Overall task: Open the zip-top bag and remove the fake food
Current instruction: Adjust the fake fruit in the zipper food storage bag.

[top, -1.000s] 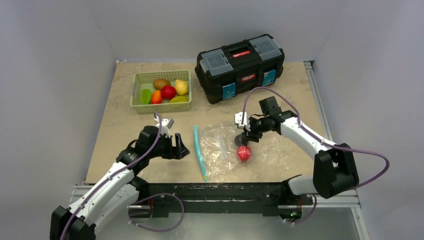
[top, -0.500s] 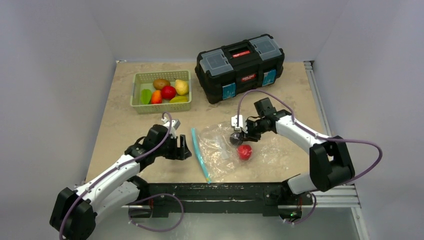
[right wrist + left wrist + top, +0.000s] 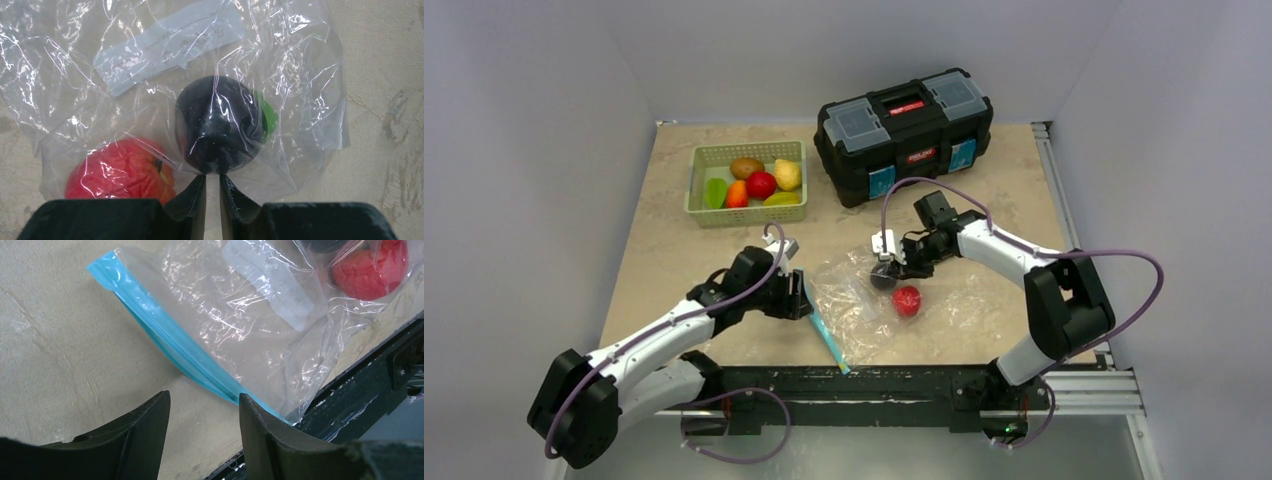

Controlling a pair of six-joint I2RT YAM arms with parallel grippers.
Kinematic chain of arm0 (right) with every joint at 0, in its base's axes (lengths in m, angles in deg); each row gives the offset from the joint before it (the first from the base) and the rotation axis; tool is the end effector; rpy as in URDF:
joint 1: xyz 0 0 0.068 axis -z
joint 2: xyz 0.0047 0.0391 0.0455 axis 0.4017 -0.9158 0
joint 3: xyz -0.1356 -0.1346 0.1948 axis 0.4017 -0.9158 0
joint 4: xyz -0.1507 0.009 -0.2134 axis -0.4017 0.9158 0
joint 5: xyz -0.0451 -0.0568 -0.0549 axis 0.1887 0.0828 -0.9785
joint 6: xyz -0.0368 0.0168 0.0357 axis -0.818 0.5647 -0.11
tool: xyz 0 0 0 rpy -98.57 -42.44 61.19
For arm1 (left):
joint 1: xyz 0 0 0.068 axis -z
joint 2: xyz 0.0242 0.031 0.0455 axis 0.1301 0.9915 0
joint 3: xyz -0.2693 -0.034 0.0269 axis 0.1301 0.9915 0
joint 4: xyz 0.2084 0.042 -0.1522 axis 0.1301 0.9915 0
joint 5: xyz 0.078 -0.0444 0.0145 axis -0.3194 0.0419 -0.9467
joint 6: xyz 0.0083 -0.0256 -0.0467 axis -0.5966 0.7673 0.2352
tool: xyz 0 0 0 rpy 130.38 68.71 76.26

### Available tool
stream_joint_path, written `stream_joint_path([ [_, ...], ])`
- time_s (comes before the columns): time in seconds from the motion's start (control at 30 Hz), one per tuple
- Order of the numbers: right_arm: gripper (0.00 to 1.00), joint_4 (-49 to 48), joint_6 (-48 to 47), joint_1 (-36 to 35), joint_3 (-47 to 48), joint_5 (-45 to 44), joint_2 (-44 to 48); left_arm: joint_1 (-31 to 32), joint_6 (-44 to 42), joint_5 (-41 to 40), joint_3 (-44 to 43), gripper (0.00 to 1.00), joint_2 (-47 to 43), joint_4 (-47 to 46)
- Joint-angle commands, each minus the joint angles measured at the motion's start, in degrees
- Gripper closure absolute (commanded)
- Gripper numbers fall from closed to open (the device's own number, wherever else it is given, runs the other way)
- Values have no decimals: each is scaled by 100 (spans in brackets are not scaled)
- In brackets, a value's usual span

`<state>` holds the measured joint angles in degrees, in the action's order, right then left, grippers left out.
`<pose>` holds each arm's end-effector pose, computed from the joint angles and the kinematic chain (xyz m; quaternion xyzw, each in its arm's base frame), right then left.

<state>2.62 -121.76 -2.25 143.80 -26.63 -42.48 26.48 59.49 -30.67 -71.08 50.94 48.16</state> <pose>0.2550 0.1445 0.1898 -0.7061 0.6341 0.1924 0.2496 0.1542 -0.1131 0.1814 0.0727 0.9223 -0.2788 0.2574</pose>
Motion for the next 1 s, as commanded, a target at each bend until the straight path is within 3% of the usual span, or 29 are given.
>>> stream_joint_path([
  [0.0,85,71,39,-26,163,201,36,115,-126,82,-130,49,-96,-280],
  [0.47,80,91,209,-16,223,401,176,141,394,100,131,65,-1195,447],
  [0.67,76,294,-84,-21,247,445,173,144,1145,776,591,65,-1270,-718],
  [0.77,69,565,-410,-33,335,479,115,141,1447,1044,722,62,-1058,-1318],
  [0.97,59,756,-753,-29,601,366,-89,140,1699,1060,753,55,-639,-1912],
])
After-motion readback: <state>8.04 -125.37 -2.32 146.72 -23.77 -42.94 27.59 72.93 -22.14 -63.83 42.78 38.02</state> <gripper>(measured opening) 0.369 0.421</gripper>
